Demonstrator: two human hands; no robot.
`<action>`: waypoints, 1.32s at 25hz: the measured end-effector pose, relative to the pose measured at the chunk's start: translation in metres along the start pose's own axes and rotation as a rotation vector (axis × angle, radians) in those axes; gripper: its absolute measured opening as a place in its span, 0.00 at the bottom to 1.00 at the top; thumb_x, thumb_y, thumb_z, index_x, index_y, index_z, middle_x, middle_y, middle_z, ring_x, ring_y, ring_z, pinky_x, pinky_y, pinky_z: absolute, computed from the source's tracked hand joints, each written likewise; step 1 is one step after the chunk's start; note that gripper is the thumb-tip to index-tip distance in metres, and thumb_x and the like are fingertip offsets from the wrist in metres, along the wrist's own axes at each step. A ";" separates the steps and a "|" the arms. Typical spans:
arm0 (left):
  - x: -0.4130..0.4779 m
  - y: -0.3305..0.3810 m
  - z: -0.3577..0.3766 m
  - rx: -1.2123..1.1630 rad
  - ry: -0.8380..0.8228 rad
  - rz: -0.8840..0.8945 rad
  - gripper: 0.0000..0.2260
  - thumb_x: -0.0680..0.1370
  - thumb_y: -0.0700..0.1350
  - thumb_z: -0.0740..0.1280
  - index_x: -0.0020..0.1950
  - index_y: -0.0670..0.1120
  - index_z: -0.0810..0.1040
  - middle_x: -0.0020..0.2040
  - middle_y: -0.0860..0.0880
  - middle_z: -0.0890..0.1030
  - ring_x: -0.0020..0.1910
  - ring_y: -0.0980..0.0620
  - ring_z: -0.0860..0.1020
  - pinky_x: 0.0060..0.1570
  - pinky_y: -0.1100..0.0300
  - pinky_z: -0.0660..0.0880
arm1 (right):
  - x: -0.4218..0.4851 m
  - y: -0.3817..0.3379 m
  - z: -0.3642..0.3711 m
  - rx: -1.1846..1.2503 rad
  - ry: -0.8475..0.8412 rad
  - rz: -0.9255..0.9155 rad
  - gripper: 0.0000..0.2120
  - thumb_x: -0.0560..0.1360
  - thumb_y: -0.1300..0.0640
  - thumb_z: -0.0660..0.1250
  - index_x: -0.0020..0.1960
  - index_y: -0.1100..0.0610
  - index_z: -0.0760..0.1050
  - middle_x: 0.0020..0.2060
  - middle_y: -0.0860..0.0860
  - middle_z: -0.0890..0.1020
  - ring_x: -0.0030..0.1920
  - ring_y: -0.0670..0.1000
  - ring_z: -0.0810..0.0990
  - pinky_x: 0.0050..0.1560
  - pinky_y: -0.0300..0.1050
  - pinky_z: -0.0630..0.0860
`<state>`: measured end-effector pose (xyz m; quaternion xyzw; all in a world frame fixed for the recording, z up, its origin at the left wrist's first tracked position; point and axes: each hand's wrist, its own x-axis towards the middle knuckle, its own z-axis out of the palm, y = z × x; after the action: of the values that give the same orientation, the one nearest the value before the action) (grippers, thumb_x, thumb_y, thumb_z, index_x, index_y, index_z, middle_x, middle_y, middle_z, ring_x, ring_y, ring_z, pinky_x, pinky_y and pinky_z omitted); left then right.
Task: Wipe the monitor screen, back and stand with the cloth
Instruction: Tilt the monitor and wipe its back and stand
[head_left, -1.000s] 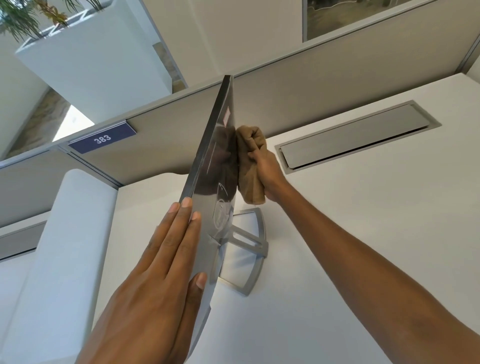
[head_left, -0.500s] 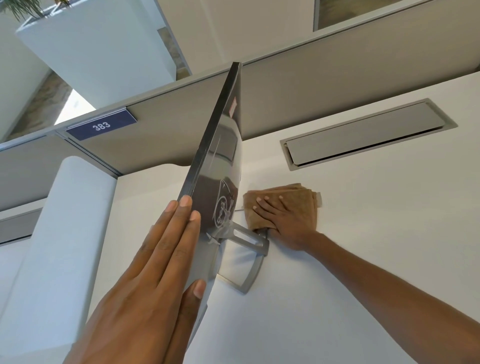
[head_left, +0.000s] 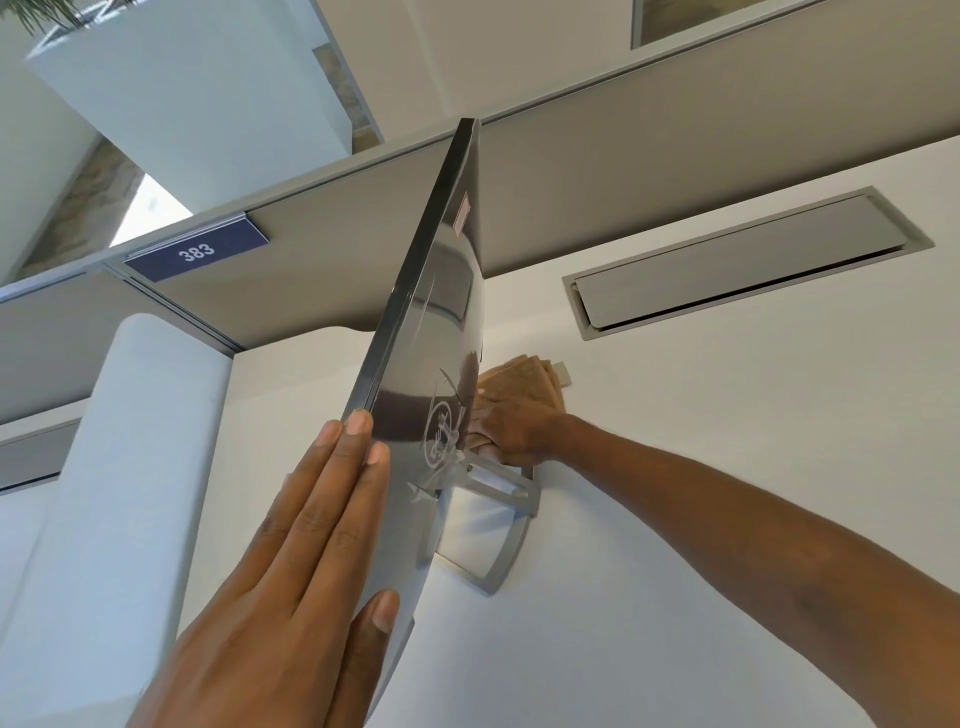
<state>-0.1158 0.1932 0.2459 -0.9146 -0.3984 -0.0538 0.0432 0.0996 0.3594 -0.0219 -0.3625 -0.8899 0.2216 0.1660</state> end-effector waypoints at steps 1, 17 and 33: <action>0.000 0.001 -0.001 -0.006 0.003 -0.004 0.30 0.87 0.57 0.48 0.82 0.38 0.60 0.84 0.44 0.58 0.84 0.48 0.53 0.81 0.61 0.50 | -0.002 0.003 -0.003 -0.009 -0.053 0.013 0.14 0.81 0.61 0.63 0.64 0.62 0.81 0.63 0.57 0.84 0.63 0.45 0.72 0.79 0.57 0.62; -0.006 0.015 -0.016 -0.036 -0.059 -0.103 0.29 0.87 0.56 0.49 0.84 0.41 0.59 0.86 0.48 0.56 0.84 0.51 0.53 0.79 0.66 0.50 | -0.083 0.022 0.024 -0.209 -0.138 0.254 0.36 0.79 0.38 0.33 0.85 0.49 0.44 0.85 0.46 0.45 0.84 0.48 0.41 0.84 0.53 0.41; -0.014 0.021 -0.020 -0.073 -0.106 -0.171 0.30 0.86 0.58 0.49 0.86 0.48 0.51 0.86 0.55 0.48 0.85 0.56 0.48 0.78 0.65 0.46 | -0.128 -0.048 0.100 -0.195 0.290 0.636 0.31 0.82 0.49 0.46 0.83 0.57 0.60 0.81 0.53 0.65 0.83 0.55 0.60 0.81 0.58 0.52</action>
<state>-0.1118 0.1662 0.2634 -0.8798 -0.4745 -0.0233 -0.0159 0.1139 0.2087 -0.0990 -0.6631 -0.7167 0.1224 0.1777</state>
